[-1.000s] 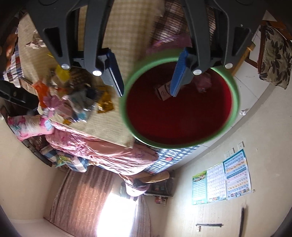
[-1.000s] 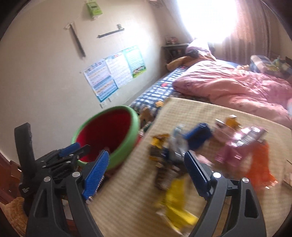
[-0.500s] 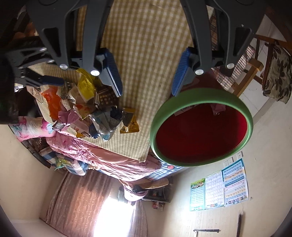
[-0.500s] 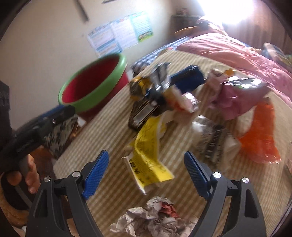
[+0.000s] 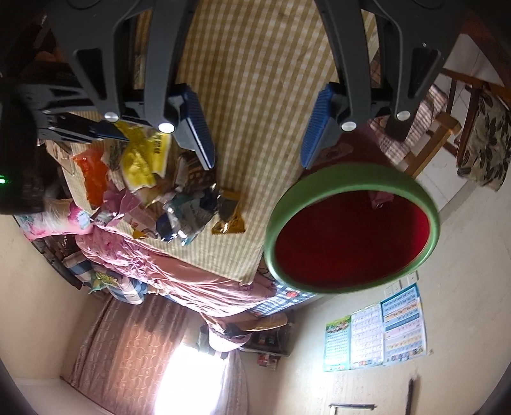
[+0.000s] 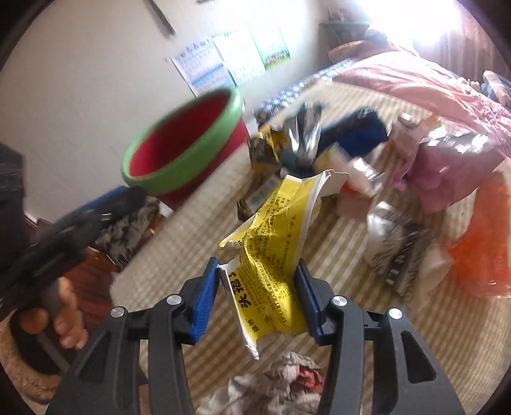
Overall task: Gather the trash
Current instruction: 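Grasp the yellow bag with the right tool while the left tool grasps a gold wrapper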
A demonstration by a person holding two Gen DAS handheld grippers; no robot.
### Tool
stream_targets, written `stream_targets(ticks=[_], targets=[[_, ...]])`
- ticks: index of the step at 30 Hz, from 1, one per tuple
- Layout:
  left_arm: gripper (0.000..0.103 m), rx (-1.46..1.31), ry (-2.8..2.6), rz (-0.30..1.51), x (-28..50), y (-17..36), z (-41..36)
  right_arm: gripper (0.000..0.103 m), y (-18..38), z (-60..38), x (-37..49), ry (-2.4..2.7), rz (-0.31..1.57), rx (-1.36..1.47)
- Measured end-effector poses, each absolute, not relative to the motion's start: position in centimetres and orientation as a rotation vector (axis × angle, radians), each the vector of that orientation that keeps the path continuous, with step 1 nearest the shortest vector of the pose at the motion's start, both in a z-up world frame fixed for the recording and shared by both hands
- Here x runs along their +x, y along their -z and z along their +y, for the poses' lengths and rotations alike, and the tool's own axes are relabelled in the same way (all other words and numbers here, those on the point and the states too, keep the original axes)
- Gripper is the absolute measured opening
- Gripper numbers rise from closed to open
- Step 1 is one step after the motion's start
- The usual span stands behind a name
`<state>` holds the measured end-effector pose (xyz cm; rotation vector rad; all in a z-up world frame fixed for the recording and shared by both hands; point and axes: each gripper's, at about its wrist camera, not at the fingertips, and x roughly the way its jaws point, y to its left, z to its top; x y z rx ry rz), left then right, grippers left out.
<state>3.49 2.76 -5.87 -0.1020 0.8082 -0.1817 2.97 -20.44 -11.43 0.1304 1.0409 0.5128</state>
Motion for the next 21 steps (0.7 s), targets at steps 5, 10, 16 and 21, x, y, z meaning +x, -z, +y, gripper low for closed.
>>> stream_targets(ticks=[5, 10, 16, 21], targets=[[0.054, -0.072, 0.233, 0.804, 6.8, 5.7, 0.7, 0.046, 9.3, -22.5, 1.7, -0.497, 0.989, 0.175], [0.054, -0.054, 0.247, 0.867, 11.2, 7.8, -1.2, 0.047, 8.5, -24.2, 1.1, -0.478, 0.967, 0.241], [0.039, -0.012, 0.235, 0.916, 14.7, 10.0, -2.6, 0.047, 8.6, -26.7, 0.4, -0.456, 0.971, 0.286], [0.029, 0.019, 0.245, 0.959, 16.6, 11.7, -3.6, 0.047, 8.8, -26.9, 1.3, -0.444, 0.976, 0.307]])
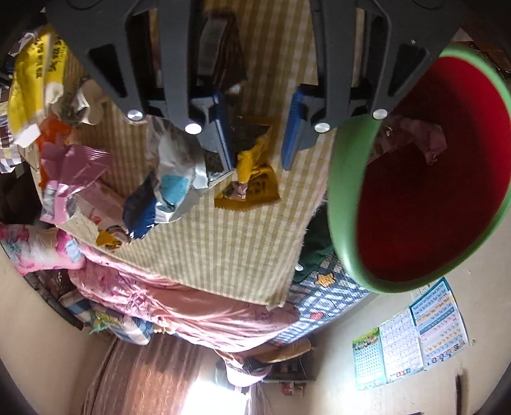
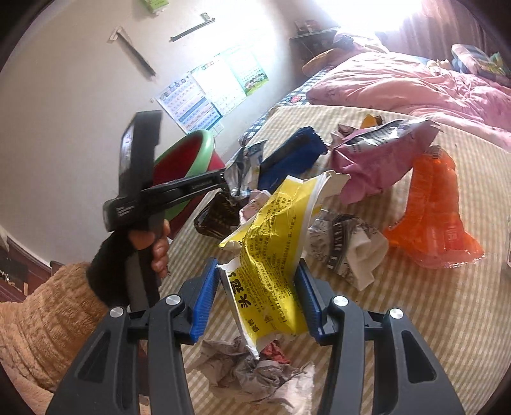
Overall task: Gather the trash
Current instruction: 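Grasp the yellow bag with the right tool while the left tool grasps a gold wrapper, then carry the gold wrapper in the left tool over the red bucket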
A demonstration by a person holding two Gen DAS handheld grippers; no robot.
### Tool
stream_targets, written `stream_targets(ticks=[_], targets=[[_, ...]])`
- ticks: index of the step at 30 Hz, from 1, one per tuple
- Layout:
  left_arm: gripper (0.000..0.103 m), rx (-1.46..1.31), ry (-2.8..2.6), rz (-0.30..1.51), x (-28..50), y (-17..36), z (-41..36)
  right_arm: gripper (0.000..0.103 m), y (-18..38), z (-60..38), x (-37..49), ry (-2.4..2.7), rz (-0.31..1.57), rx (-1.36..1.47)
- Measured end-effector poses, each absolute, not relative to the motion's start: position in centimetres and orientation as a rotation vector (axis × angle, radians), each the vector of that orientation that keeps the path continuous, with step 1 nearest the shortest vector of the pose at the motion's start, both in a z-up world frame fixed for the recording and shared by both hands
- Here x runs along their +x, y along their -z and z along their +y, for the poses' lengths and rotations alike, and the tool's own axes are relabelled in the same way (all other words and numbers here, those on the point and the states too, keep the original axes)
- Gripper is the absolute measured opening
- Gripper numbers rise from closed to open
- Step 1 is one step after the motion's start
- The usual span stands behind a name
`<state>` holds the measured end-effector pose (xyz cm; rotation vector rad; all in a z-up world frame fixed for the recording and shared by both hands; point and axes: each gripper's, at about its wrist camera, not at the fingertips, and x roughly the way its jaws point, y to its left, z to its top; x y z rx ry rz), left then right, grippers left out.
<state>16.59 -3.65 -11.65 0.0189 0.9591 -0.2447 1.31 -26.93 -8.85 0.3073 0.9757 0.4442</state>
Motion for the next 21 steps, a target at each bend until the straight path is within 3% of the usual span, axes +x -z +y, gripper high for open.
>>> stream_targets(ticks=[1, 3, 4, 21], targets=[[0.028, 0.02, 0.252, 0.965, 16.8, 11.9, -3.8, 0.047, 8.8, -27.1, 1.4, -0.445, 0.974, 0.312], [0.014, 0.023, 0.26, 0.982, 17.1, 12.4, -4.2, 0.047, 8.8, -27.2, 1.5, -0.445, 0.973, 0.315], [0.013, 0.018, 0.263, 0.986, 17.2, 12.5, -4.3, 0.047, 8.8, -27.3, 1.5, -0.445, 0.973, 0.316], [0.009, -0.049, 0.253, 0.735, 10.8, 5.0, -1.4, 0.047, 8.2, -26.5, 1.3, -0.432, 0.93, 0.344]])
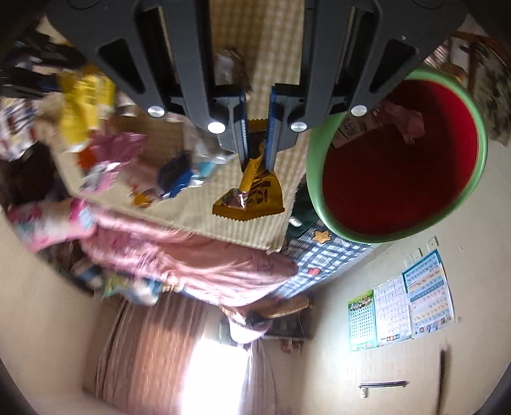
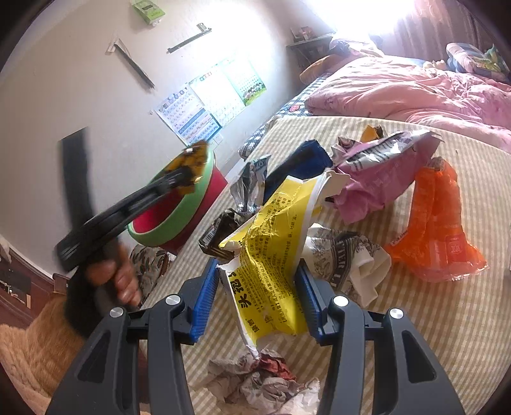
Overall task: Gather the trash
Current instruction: 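Carry the gold wrapper in the left tool over the red bucket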
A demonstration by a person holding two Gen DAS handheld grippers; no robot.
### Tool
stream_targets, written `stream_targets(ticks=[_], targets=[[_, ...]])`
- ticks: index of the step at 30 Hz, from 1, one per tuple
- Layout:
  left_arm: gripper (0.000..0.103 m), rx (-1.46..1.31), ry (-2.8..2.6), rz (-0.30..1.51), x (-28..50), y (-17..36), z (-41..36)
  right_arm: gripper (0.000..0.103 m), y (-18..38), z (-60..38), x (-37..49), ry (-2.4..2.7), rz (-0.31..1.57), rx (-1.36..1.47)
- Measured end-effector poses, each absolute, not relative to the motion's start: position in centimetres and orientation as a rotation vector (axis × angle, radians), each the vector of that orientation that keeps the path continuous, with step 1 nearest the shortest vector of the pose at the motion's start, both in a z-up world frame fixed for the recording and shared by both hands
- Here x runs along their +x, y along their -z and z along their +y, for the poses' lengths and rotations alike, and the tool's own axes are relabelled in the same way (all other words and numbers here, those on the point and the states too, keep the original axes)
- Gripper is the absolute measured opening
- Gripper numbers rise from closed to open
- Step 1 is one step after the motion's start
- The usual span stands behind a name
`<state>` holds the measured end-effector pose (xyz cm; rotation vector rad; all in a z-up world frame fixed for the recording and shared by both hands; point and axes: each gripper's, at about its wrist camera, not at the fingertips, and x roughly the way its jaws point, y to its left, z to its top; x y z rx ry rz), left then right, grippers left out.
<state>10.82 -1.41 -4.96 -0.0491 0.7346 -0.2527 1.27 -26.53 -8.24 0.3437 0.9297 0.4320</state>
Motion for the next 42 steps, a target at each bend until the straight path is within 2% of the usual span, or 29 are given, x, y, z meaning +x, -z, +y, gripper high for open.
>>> stream_targets(ticks=[10, 42], targets=[[0.009, -0.099, 0.313, 0.765, 6.1, 4.2, -1.8, 0.047, 7.9, -25.0, 2.5, -0.439, 0.92, 0.335], [0.009, -0.139, 0.288, 0.752, 6.1, 4.3, 4.4, 0.048, 5.8, -20.1, 3.8, -0.422, 0.86, 0.305]])
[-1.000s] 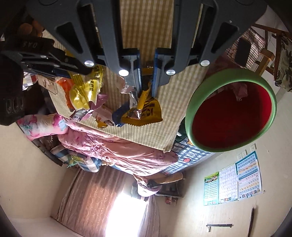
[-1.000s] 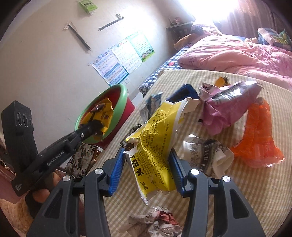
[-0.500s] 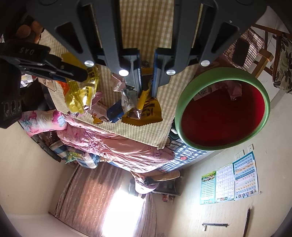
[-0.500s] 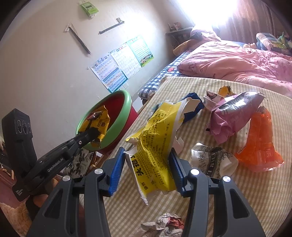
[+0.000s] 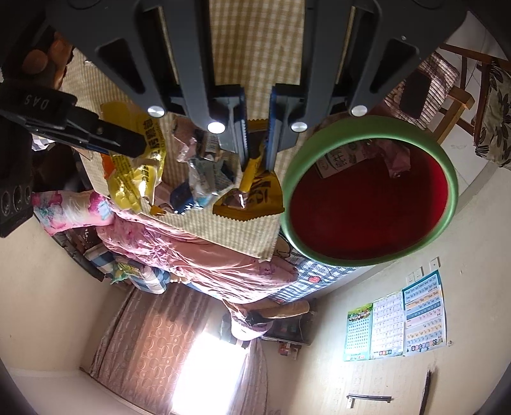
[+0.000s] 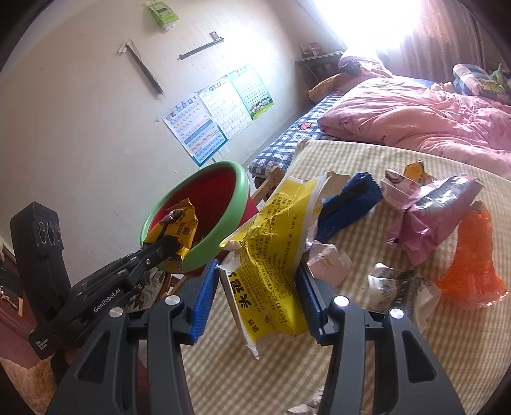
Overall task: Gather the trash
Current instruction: 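Carry the gold wrapper in the left tool over the red bucket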
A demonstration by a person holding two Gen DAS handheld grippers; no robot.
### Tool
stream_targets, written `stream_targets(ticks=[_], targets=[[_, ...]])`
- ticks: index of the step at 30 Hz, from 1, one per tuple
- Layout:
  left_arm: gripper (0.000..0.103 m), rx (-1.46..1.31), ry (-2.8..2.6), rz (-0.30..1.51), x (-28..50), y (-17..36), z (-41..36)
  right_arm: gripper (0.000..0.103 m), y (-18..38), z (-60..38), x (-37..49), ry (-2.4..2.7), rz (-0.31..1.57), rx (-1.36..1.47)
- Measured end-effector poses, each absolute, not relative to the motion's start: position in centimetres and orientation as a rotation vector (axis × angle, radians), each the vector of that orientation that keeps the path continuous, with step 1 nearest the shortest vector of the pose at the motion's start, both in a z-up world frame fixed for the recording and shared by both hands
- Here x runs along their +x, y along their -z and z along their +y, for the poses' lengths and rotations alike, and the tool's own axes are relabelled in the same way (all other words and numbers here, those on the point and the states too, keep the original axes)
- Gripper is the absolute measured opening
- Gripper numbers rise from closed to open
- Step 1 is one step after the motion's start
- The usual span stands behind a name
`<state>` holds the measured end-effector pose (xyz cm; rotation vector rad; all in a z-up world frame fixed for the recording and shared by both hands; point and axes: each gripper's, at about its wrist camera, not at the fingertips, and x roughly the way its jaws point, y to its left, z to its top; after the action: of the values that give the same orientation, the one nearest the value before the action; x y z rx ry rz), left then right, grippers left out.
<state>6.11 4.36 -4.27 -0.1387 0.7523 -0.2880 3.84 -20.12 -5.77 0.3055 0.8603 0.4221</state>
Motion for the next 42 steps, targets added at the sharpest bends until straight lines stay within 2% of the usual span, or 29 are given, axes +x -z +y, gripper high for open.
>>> stream_targets(ticks=[42], targets=[[0.01, -0.123, 0.291, 0.789, 12.3, 5.5, 12.1, 0.048, 6.1, -11.0, 9.8, -0.412, 0.862, 0.313]])
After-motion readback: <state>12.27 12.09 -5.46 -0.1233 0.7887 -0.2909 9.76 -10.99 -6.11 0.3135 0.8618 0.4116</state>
